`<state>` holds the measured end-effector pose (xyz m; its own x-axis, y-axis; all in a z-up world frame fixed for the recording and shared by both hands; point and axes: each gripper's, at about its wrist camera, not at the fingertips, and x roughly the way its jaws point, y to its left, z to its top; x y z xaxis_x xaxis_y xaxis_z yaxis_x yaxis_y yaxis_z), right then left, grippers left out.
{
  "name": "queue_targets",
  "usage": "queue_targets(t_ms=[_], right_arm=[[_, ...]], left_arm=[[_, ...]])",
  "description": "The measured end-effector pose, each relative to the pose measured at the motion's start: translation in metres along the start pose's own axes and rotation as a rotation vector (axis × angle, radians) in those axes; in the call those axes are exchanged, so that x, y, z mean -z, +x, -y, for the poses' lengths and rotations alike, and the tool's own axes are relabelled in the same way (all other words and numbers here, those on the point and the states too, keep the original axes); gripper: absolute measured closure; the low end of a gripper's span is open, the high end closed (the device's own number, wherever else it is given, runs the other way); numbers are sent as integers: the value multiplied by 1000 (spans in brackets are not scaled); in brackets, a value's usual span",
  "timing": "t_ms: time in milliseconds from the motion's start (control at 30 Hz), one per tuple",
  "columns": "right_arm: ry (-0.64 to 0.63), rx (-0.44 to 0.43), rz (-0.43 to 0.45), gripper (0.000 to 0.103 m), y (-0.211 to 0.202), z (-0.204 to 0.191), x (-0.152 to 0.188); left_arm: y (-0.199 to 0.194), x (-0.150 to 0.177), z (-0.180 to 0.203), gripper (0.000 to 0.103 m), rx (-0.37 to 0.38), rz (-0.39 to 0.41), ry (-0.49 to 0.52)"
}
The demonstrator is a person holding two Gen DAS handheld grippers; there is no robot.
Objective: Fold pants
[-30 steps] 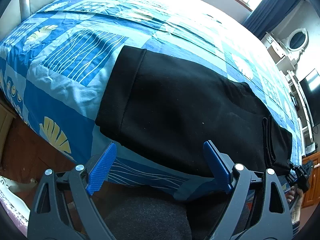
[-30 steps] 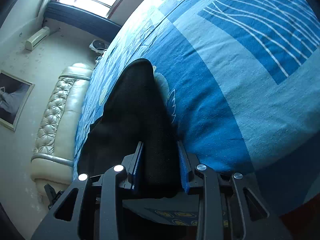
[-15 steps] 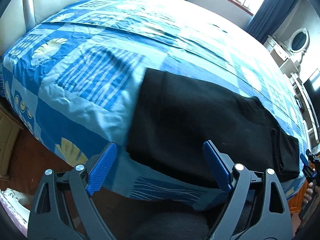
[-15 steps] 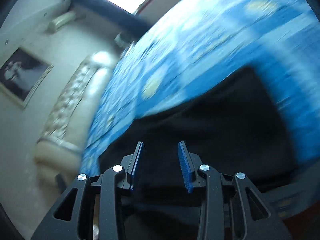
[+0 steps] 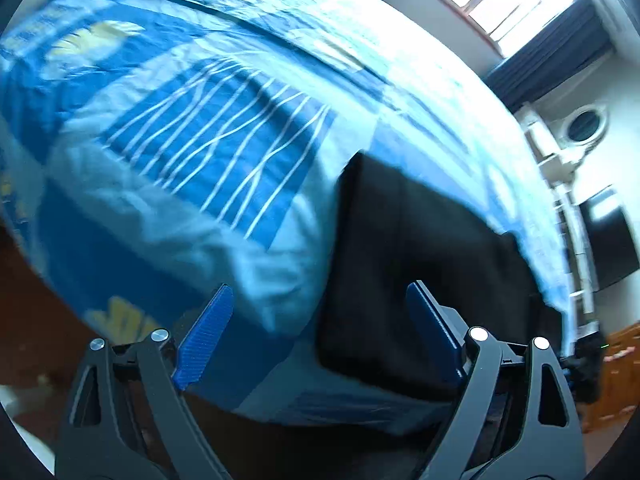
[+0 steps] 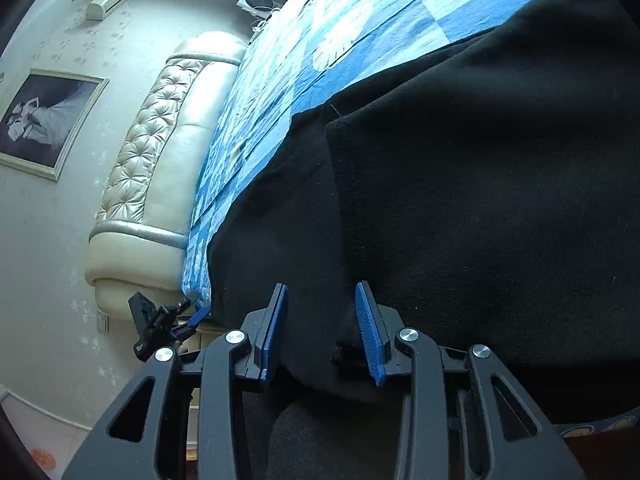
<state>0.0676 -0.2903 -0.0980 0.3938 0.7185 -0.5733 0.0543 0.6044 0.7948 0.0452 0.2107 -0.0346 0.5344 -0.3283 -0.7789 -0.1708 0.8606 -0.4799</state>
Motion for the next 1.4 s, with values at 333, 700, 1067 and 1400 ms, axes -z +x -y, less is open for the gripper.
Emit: queue_targets(t_ms=[333,700,1067,1400], right_arm=[[13,-24,19,67,-6,7,8],[16,-42,31,67,-11,13,10],[21,-61,49,58,-14,12,13],[-44,2,84,37,-16,-17,16]], left_arm=[[46,-41,-5,15,202,-101,6],[47,-3,-1,18,438,-156,-93],[51,0,14,79,321,-183,-58],[17,-20,47,89,284,-121,-3]])
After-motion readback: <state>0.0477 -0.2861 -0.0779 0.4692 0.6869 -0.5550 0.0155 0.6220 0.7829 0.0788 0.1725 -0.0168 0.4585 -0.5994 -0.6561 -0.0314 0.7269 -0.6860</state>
